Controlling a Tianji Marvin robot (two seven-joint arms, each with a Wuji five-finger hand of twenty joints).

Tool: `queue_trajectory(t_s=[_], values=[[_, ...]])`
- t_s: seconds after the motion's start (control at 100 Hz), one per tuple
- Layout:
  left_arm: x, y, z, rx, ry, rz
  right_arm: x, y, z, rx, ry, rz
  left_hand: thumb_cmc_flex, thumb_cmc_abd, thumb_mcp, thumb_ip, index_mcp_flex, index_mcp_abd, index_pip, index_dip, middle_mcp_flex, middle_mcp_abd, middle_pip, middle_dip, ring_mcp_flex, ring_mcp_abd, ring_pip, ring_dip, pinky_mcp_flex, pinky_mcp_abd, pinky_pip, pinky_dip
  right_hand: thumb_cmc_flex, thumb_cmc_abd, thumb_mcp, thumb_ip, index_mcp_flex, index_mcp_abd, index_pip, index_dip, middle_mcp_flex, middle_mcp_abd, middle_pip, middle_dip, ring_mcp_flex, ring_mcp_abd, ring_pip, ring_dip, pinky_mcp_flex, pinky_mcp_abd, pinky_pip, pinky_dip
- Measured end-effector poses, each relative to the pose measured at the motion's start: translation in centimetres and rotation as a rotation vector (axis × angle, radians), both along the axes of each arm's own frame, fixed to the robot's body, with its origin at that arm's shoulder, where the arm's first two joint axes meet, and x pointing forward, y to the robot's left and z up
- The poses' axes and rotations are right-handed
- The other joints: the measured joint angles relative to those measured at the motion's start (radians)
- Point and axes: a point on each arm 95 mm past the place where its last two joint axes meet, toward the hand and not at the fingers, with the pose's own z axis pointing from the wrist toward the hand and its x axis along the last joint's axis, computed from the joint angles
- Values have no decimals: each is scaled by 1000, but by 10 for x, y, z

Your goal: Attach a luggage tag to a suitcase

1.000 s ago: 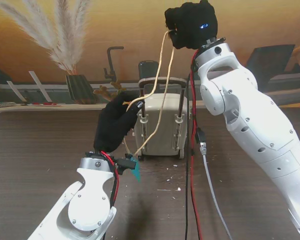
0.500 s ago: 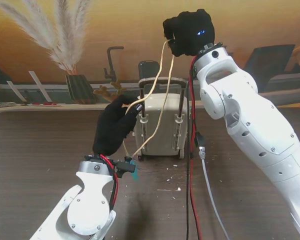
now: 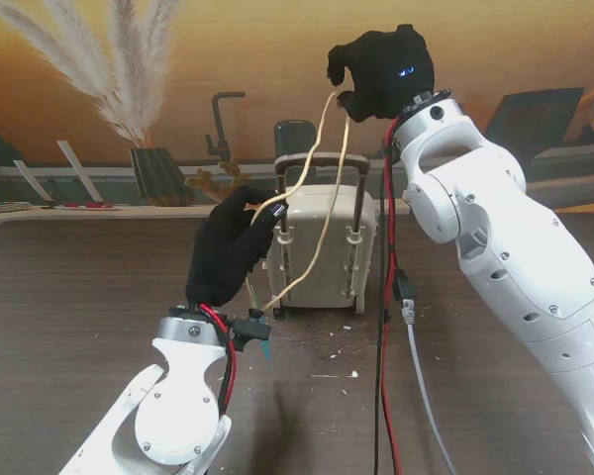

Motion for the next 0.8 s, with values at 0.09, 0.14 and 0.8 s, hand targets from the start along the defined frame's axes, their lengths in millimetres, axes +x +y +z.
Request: queue_trajectory(t_s=[0.09,0.14,0.8], values=[[0,0,1,0,-2,0,-2,0,1,-2,-2,7,0,0,0,0,0,0,0,0,0,0,0,0,0,0,0,0,0,0,0,0,-55,1,-9,0,1,14,-66,36,-10,0,1,-2,0,0,-6,0,-7,0,-7,0],[0,0,1,0,-3,0,-3,0,2,-5,-4,11,0,0,0,0,0,0,0,0,0,0,0,0,0,0,0,0,0,0,0,-3,-70,1,-9,0,2,24,-101,65,-17,0,1,-2,0,0,-9,0,-9,0,-11,0],[0,2,1,-8,-2,11,-52,-26,2,110,-82,51,0,0,0,0,2,0,-4,0,0,0,0,0,0,0,0,0,0,0,1,-8,-139,60,-31,72,5,54,-198,163,-40,0,4,-14,-36,5,-35,-10,-36,0,-37,0]])
